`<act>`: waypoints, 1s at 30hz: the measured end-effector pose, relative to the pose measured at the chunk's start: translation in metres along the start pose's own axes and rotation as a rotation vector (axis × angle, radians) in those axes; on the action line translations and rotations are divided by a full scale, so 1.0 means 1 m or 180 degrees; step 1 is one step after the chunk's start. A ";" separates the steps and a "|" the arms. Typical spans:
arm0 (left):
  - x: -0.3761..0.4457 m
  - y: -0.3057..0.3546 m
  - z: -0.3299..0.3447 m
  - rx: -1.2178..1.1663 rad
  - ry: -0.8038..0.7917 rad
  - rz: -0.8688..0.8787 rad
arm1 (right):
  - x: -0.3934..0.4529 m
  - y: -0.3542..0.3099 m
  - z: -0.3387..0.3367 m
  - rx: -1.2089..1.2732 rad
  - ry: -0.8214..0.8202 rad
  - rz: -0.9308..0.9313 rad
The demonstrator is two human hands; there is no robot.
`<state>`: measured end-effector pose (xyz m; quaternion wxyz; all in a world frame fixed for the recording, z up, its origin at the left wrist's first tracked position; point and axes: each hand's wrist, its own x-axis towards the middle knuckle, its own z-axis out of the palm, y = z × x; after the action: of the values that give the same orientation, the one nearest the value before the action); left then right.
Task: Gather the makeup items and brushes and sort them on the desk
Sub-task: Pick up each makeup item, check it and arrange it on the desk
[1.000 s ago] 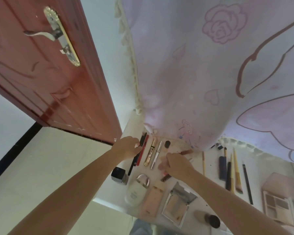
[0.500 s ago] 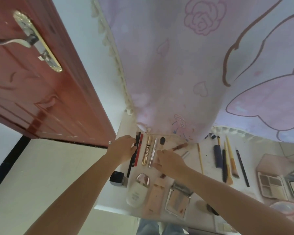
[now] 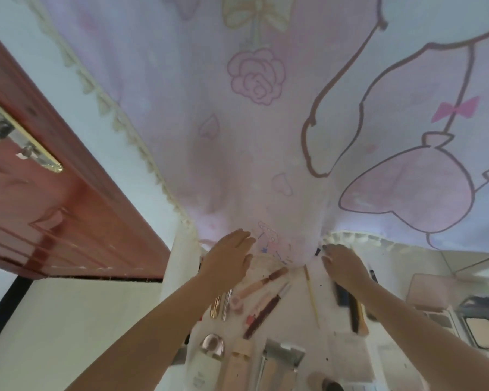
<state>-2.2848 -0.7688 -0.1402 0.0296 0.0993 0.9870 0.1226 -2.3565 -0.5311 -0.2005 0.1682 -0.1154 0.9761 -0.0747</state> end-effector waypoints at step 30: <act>0.070 0.160 -0.072 -0.3675 0.0874 -0.0445 | -0.086 -0.014 -0.146 0.2821 0.1881 -0.0235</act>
<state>-2.3288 -0.6194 -0.0330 -0.0412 -0.0149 0.7598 0.6487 -2.3255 -0.5074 -0.0356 -0.0840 -0.0416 0.8520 -0.5150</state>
